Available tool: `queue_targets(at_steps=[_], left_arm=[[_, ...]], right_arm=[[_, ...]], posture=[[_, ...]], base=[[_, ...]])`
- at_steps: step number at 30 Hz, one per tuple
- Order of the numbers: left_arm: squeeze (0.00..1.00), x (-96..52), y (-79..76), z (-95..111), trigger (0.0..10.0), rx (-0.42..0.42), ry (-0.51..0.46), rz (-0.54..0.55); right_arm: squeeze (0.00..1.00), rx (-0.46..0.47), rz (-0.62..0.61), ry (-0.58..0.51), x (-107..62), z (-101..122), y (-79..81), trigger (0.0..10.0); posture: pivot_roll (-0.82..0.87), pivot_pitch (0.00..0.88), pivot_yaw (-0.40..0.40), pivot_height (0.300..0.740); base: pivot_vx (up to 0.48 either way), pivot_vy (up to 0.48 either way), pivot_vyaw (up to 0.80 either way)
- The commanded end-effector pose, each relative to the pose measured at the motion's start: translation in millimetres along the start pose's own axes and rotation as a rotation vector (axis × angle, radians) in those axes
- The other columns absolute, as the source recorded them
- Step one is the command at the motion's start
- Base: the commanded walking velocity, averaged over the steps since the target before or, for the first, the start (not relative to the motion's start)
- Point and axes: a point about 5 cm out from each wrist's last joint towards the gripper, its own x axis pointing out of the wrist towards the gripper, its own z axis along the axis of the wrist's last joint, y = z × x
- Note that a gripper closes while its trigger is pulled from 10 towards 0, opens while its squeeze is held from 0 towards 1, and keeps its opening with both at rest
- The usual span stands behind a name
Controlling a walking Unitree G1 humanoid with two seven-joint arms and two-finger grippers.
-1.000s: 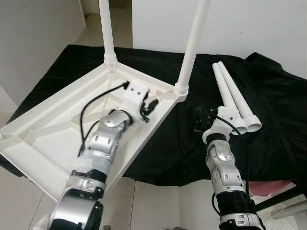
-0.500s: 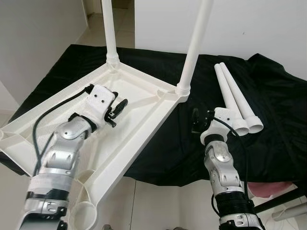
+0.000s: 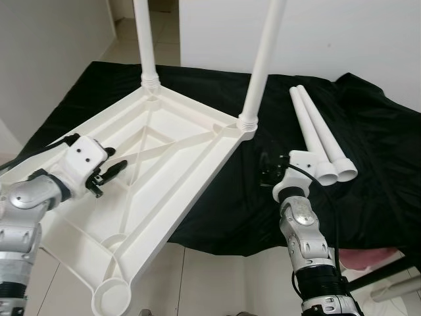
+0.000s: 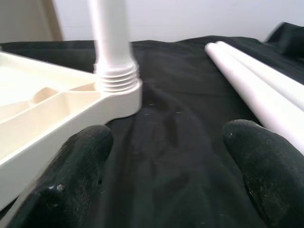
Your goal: Building children table
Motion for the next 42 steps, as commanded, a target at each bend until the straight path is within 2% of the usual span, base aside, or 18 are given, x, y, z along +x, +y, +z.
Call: queue_targets(at_steps=[1, 4, 9, 11, 17, 22, 24, 25, 27, 28, 30, 32, 34, 35, 36, 37, 39, 42], left_arm=[[0.0, -5.2, -2.0, -8.4, 10.0, 0.031, 0.055, -0.041], [0.0, -11.2, -8.3, -15.0, 10.0, 0.024, 0.098, -0.112], [0.0, -11.1, -17.0, -16.1, 10.0, 0.029, 0.122, -0.19], [0.0, -8.8, -27.8, -16.7, 10.0, 0.059, 0.143, -0.274], [0.0, -2.6, -41.2, -15.6, 10.0, 0.074, 0.144, -0.346], [0.0, 20.3, -60.9, -10.8, 10.0, 0.073, 0.114, -0.389], [0.0, 23.1, -63.1, -9.5, 10.0, 0.08, 0.11, -0.397], [0.0, 29.3, -67.4, -4.7, 10.0, 0.065, 0.081, -0.401], [0.0, 42.1, -74.8, 5.0, 10.0, 0.048, 0.028, -0.398], [0.0, 42.1, -74.8, 5.0, 10.0, 0.048, 0.028, -0.398], [0.0, 52.9, -79.7, 10.5, 10.0, 0.038, 0.01, -0.382], [0.0, 52.9, -79.7, 10.5, 10.0, 0.038, 0.01, -0.382], [0.0, 71.4, -84.3, 17.9, 10.0, 0.029, -0.006, -0.318], [0.0, 71.4, -84.3, 17.9, 10.0, 0.029, -0.006, -0.318], [0.0, 83.1, -85.1, 22.7, 10.0, 0.017, -0.017, -0.261], [0.0, 83.1, -85.1, 22.7, 10.0, 0.017, -0.017, -0.261], [0.0, 99.0, -83.1, 30.1, 10.0, -0.008, -0.027, -0.167], [0.0, 105.4, -77.9, 36.2, 10.0, -0.047, -0.046, -0.109]], right_arm=[[0.0, -0.018, 0.004, 0.014, -0.7, -3.0, -2.3, 10.0], [0.0, -0.025, 0.006, 0.013, 0.5, -2.3, -3.9, 10.0], [0.0, -0.026, 0.007, 0.01, 1.4, -1.1, -4.0, 10.0], [0.0, -0.028, 0.005, 0.011, 2.0, -1.5, -4.6, 10.0], [0.0, -0.028, 0.001, 0.012, 2.4, -2.0, -5.1, 10.0], [0.0, -0.011, -0.019, 0.01, 2.9, -1.8, -4.8, 10.0], [0.0, -0.002, -0.021, 0.006, 3.1, -0.5, -3.9, 10.0], [0.0, -0.004, -0.018, 0.002, 3.5, 0.3, -2.2, 10.0], [0.0, -0.009, -0.014, 0.003, 4.7, -0.2, -1.3, 10.0], [0.0, -0.009, -0.014, 0.003, 4.7, -0.2, -1.3, 10.0], [0.0, -0.008, -0.019, -0.001, 5.9, 0.3, -1.4, 10.0], [0.0, -0.008, -0.019, -0.001, 5.9, 0.3, -1.4, 10.0], [0.0, -0.001, -0.034, -0.009, 7.6, 2.5, -3.5, 10.0], [0.0, -0.001, -0.034, -0.009, 7.6, 2.5, -3.5, 10.0], [0.0, -0.001, -0.041, -0.01, 8.0, 2.6, -4.9, 10.0], [0.0, -0.001, -0.041, -0.01, 8.0, 2.6, -4.9, 10.0], [0.0, 0.002, -0.053, -0.008, 8.0, 1.6, -6.9, 10.0], [0.0, 0.004, -0.058, -0.009, 8.3, 1.7, -6.9, 10.0]], posture=[[0.05, 0.0, -0.059, 0.74], [0.04, 0.0, -0.06, 0.74], [0.04, 0.0, -0.056, 0.74], [0.05, 0.002, -0.054, 0.74], [0.05, 0.0, -0.044, 0.74], [0.04, 0.0, -0.042, 0.74], [0.04, 0.0, -0.042, 0.74], [0.04, 0.0, -0.039, 0.74], [0.04, 0.0, -0.038, 0.74], [0.04, 0.0, -0.038, 0.74], [0.04, 0.0, -0.035, 0.74], [0.04, 0.0, -0.035, 0.74], [0.03, 0.0, -0.022, 0.74], [0.03, 0.0, -0.022, 0.74], [0.03, 0.0, -0.015, 0.74], [0.03, 0.0, -0.015, 0.74], [0.02, 0.0, -0.013, 0.74], [0.02, 0.0, -0.013, 0.74]], base=[[0.0, 0.0, 0.0], [0.0, 0.0, 0.0], [0.0, 0.0, 0.0], [0.0, 0.0, 0.0], [0.0, 0.0, 0.0], [0.0, 0.0, 0.0], [0.0, 0.0, 0.0], [0.0, 0.0, 0.0], [0.0, 0.0, 0.0], [0.0, 0.0, 0.0], [0.0, 0.0, 0.0], [0.0, 0.0, 0.0], [0.0, 0.0, 0.0], [0.0, 0.0, 0.0], [0.0, 0.0, 0.0], [0.0, 0.0, 0.0], [0.0, 0.0, 0.0], [0.0, 0.0, 0.0]])
